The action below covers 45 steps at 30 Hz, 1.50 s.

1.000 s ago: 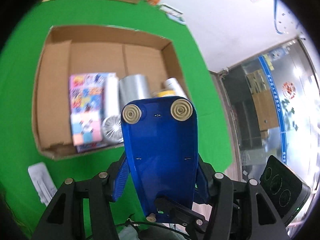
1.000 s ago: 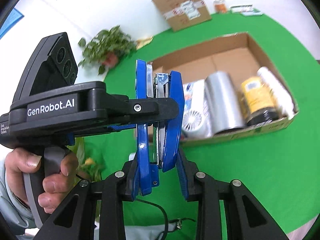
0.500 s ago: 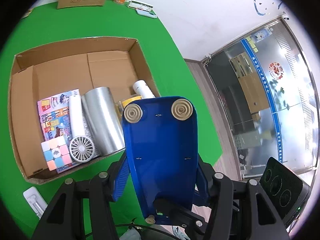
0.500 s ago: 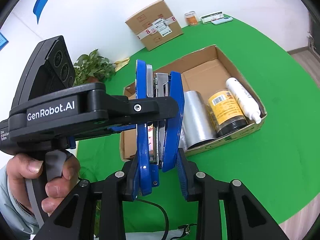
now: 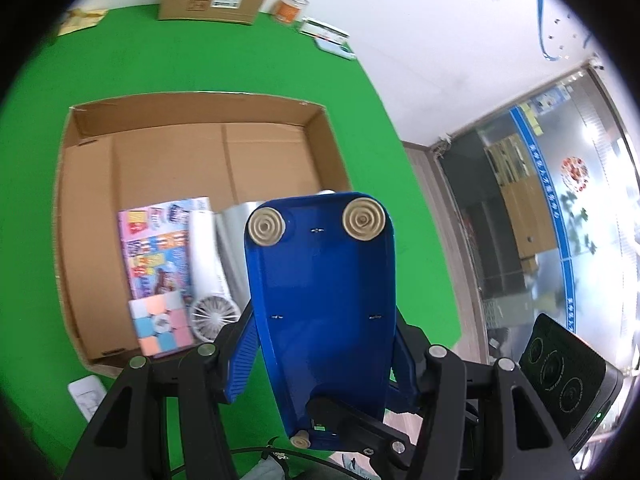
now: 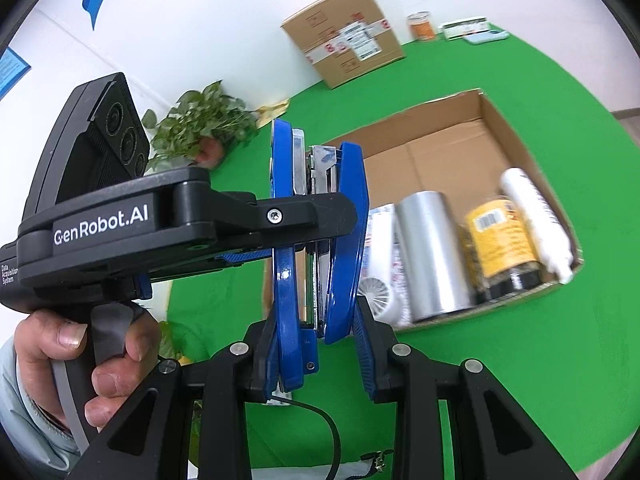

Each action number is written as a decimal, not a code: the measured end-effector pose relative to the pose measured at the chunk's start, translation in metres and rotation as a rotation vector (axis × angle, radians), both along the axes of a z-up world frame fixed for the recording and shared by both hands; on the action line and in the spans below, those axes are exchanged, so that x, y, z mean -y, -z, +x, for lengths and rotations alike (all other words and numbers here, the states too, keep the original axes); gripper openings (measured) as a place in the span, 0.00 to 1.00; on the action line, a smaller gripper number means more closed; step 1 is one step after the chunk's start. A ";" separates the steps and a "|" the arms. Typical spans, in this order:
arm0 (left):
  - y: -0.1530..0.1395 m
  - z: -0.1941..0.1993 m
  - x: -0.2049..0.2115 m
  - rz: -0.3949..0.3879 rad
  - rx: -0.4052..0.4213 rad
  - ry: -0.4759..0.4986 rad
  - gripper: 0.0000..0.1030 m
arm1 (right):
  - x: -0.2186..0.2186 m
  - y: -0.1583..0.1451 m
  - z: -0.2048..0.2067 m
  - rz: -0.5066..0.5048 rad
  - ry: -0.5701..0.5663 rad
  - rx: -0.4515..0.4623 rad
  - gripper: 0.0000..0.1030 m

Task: Organize rigid objects
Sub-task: 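Carry the stapler into the box and stand it beside the board-game box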

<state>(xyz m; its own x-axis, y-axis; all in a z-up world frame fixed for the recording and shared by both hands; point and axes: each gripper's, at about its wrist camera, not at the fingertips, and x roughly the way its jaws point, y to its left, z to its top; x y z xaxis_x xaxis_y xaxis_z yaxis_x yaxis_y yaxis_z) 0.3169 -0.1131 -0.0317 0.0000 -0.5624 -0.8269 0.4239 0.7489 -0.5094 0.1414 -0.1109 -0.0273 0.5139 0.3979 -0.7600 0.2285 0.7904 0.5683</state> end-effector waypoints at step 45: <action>0.155 0.145 -0.059 0.156 -0.256 -0.084 0.55 | -0.051 0.202 0.173 0.212 -0.092 -0.324 0.29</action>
<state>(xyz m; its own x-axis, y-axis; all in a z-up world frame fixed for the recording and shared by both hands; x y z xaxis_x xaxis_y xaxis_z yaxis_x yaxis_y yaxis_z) 0.4621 -0.0546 -0.1868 -0.1780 -0.4354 -0.8825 0.2297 0.8536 -0.4675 0.3148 -0.0597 -0.2296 0.2157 0.5968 -0.7729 0.3565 0.6887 0.6313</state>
